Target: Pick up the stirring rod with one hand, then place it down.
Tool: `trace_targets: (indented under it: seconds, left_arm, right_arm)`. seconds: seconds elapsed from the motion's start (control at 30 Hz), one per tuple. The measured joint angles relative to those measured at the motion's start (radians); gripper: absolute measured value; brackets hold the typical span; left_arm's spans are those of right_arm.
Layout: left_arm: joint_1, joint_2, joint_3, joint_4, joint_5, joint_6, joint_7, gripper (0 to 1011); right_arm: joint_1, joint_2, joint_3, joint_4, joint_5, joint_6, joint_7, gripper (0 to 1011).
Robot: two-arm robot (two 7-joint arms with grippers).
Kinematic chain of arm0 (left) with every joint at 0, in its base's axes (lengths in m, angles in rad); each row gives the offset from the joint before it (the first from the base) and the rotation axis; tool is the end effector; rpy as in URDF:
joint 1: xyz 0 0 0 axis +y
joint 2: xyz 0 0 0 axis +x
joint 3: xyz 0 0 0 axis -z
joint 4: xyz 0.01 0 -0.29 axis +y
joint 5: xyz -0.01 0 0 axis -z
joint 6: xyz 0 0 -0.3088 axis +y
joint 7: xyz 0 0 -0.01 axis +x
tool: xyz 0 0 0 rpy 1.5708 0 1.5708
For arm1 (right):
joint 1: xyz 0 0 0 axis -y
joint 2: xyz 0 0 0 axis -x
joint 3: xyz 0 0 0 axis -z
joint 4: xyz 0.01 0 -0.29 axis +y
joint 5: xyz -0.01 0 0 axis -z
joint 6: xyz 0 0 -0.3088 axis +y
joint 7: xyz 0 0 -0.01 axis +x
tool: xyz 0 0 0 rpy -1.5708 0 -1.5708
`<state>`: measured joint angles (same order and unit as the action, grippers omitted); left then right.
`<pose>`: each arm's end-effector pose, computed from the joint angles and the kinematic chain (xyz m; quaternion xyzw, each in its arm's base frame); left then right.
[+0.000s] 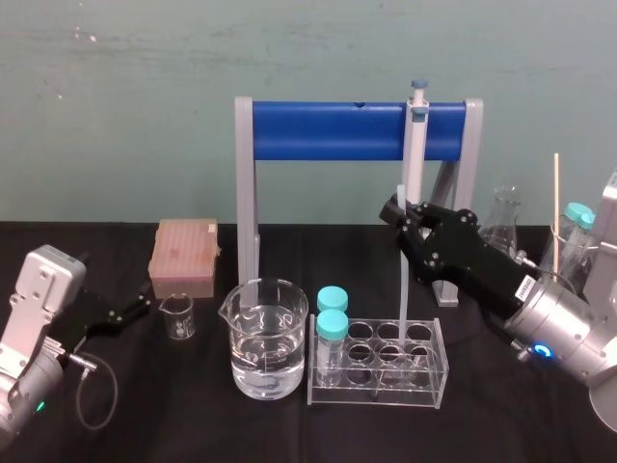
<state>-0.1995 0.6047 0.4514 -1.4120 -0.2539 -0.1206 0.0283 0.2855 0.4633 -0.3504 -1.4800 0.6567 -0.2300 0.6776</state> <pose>0.3581 0.0827 -0.3023 0.1415 -0.1325 0.5799 0.7913 0.3910 -0.0471 -0.2417 0.1289 -0.0755 -0.3098 0.9390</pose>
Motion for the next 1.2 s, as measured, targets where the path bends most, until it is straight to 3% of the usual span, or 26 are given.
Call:
trace_targets:
  seconds: [0.6,1.2]
  left_arm:
    - [0.0,0.0,0.0,0.0,0.0,0.0,0.0,1000]
    - [0.0,0.0,0.0,0.0,0.0,0.0,0.0,1000]
  right_arm:
    - [0.037,-0.052,-0.041,0.143,-0.058,-0.073,0.032,70]
    - [0.062,-0.088,-0.065,0.25,-0.095,-0.056,0.031,70]
